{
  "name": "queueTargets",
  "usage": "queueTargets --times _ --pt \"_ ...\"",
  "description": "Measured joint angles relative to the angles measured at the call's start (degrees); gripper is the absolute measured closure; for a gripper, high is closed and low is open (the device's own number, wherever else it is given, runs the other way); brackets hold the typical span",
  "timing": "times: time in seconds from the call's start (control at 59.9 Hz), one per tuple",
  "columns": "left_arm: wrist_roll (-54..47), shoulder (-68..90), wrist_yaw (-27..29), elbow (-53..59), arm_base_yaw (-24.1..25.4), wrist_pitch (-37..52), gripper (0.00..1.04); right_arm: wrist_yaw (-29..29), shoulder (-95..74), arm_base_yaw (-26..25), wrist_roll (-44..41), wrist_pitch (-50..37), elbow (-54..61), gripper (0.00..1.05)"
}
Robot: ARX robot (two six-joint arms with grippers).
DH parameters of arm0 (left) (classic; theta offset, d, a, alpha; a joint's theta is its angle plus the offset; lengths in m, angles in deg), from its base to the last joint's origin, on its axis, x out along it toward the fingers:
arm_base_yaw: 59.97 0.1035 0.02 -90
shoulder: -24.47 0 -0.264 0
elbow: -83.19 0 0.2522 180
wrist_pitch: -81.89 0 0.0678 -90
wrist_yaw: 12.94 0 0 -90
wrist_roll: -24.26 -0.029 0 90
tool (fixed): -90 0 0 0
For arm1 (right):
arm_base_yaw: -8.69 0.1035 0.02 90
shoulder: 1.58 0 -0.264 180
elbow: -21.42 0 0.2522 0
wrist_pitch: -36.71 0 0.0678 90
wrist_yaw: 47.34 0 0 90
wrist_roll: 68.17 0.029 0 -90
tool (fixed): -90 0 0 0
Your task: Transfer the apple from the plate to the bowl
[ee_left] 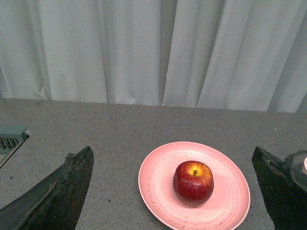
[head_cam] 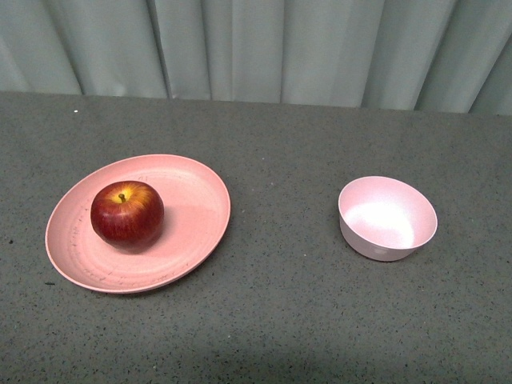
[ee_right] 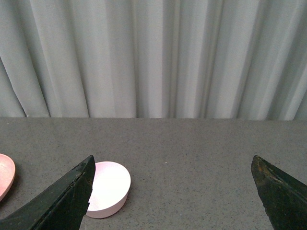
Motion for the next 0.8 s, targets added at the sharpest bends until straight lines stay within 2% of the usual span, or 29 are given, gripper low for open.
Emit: queueTargets --times 0.801 --pt "0.0 0.0 0.0 0.0 0.0 0.0 0.07 0.0 0.0 0.0 0.0 0.0 0.0 0.09"
